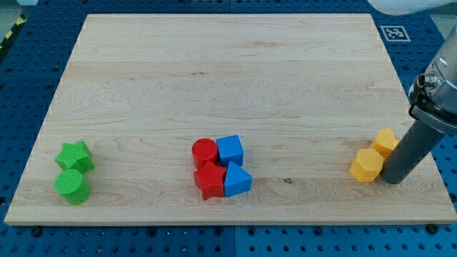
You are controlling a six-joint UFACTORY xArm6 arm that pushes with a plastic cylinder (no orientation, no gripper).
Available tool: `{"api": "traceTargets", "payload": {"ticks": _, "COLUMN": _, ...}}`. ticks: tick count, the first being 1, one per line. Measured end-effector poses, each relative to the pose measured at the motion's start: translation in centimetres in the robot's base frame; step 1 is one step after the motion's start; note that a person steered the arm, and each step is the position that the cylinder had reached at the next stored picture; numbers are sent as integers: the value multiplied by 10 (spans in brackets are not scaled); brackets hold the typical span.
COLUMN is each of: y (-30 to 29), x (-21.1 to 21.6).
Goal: Move the yellow hexagon to the left of the yellow heart
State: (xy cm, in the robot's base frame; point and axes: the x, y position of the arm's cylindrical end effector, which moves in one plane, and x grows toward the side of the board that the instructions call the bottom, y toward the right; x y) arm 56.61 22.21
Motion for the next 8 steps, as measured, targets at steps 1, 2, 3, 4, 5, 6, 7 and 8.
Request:
{"api": "traceTargets", "payload": {"ticks": 1, "y": -11, "x": 15}}
{"api": "traceTargets", "payload": {"ticks": 2, "y": -17, "x": 17}}
{"api": "traceTargets", "payload": {"ticks": 3, "y": -33, "x": 1}}
{"api": "traceTargets", "payload": {"ticks": 4, "y": -35, "x": -9}}
{"api": "traceTargets", "payload": {"ticks": 5, "y": -35, "x": -9}}
{"api": "traceTargets", "payload": {"ticks": 6, "y": -37, "x": -9}}
{"api": "traceTargets", "payload": {"ticks": 7, "y": -48, "x": -9}}
{"api": "traceTargets", "payload": {"ticks": 8, "y": -50, "x": -10}}
